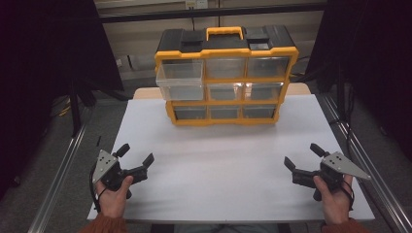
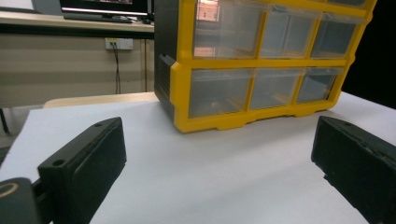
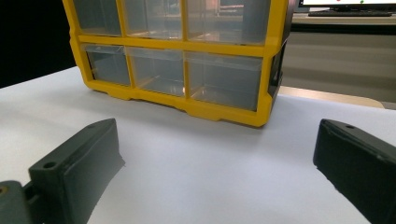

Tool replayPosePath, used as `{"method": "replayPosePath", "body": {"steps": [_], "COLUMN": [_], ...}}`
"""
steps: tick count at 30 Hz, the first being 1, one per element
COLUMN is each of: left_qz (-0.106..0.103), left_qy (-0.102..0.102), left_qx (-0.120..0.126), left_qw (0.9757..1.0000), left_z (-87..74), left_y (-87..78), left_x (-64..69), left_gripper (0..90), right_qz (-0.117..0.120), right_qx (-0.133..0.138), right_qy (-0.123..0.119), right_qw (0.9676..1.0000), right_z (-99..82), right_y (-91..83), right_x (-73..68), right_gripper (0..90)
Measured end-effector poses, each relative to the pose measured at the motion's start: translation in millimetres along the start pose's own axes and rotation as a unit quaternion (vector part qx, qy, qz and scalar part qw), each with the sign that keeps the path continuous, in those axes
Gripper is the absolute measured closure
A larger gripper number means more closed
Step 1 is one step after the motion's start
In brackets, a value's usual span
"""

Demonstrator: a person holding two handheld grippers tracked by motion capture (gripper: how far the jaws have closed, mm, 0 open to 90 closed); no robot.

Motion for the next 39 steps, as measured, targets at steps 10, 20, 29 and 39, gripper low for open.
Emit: {"method": "replayPosePath", "body": {"steps": [10,20,29,39], "left_qz": [-0.010,-0.040,-0.057,-0.067], "left_qy": [0.007,0.011,0.024,0.027], "left_qx": [-0.004,0.000,0.008,0.020], "left_qw": [0.9999,0.9991,0.9980,0.9972], "left_z": [4.7,11.8,20.6,32.4], "left_y": [3.1,2.2,1.2,3.7], "left_x": [0.9,3.3,14.6,21.0], "left_gripper": [4.6,4.3,3.0,2.4], "right_qz": [0.003,0.000,0.003,-0.002], "right_qx": [0.000,0.004,0.004,0.007], "right_qy": [0.006,0.005,0.004,0.004], "right_qw": [1.0000,1.0000,1.0000,1.0000], "right_z": [-0.2,0.3,0.4,0.1], "right_y": [0.0,-2.0,-2.5,-2.2], "right_x": [3.2,2.0,1.1,2.0], "right_gripper": [0.4,0.4,0.5,0.5]}}
Point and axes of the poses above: each handheld gripper's, and its own axes: y roughly forward along the jaws, z roughly out of its top, x roughly to its right, the point moved 1 cm from there along y, roughly forward along the jaws, and after that the axes turned 13 degrees about y, right-handed, at the moved point
